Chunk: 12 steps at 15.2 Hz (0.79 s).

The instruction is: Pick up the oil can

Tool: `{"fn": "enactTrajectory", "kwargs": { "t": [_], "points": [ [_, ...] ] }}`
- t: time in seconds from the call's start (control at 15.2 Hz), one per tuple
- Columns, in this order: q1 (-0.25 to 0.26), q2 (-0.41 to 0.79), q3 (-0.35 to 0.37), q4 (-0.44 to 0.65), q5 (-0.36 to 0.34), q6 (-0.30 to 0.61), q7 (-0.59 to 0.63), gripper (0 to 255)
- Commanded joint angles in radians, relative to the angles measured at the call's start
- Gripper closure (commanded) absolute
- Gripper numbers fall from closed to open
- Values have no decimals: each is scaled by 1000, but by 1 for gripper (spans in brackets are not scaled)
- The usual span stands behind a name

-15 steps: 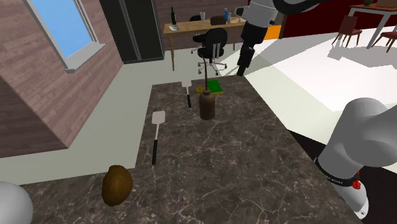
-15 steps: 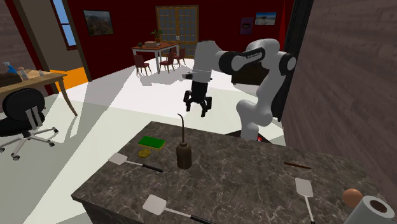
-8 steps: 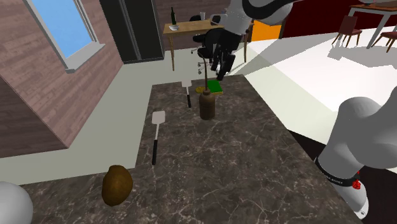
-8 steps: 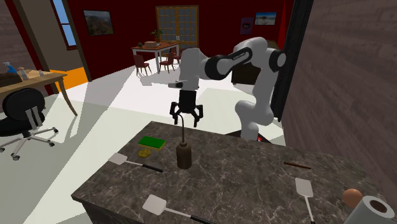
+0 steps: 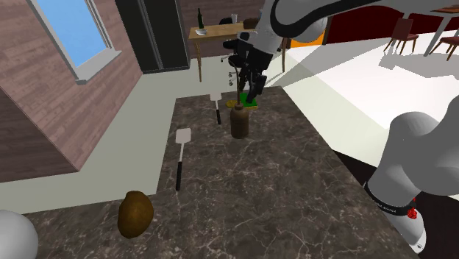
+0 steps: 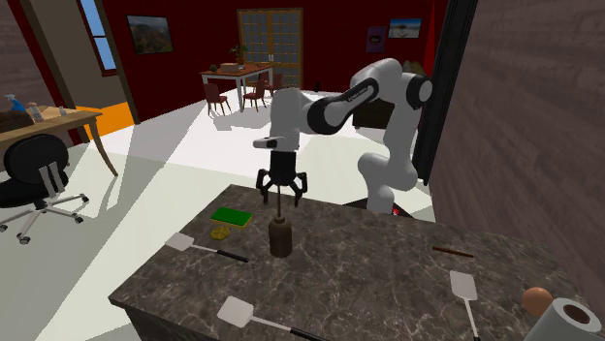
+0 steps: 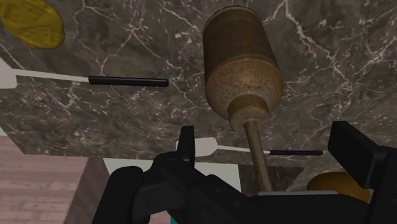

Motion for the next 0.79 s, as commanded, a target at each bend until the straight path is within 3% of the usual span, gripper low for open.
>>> {"fn": "enactTrajectory", "kwargs": {
  "t": [0.0,0.07,0.13,0.73],
  "points": [
    [2,6,-1,-16,5,21,-8,0],
    [2,6,-1,-16,5,21,-8,0],
    [2,3,0,-18,5,21,-7,255],
    [2,6,-1,-16,5,21,-8,255]
  ]
}}
